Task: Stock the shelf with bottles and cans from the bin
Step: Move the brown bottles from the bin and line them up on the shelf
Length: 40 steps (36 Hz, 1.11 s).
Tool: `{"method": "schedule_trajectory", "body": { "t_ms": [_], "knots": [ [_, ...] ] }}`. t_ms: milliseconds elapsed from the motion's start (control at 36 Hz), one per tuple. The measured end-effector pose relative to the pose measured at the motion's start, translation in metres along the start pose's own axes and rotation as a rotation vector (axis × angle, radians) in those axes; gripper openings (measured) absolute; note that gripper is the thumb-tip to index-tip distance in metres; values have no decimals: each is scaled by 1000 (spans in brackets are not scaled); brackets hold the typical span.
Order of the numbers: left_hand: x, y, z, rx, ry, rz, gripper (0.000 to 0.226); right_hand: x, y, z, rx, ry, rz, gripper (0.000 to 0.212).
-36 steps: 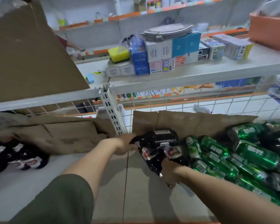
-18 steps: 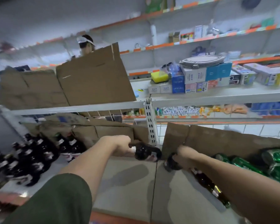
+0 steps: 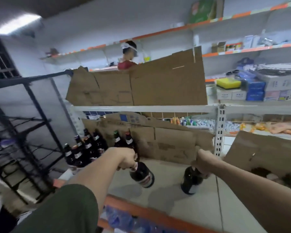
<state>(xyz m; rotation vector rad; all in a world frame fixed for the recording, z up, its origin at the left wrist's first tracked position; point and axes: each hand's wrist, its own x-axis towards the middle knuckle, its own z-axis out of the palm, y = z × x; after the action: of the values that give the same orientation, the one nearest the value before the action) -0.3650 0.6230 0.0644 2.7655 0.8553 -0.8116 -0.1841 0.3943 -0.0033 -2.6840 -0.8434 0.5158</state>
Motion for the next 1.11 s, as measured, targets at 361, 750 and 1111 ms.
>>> {"method": "schedule_trajectory", "body": {
  "t_ms": [361,750,1111],
  "knots": [
    [42,-111,9,-75,141,-138,22,46,-135,44,4,40,-286,18],
    [84,-173,-14,-133,53,-86,18,111,-215,71,-131,-110,-517,7],
    [165,-227,-44,82,63,252,27,154,-284,97,-143,-122,-332,30]
  ]
}}
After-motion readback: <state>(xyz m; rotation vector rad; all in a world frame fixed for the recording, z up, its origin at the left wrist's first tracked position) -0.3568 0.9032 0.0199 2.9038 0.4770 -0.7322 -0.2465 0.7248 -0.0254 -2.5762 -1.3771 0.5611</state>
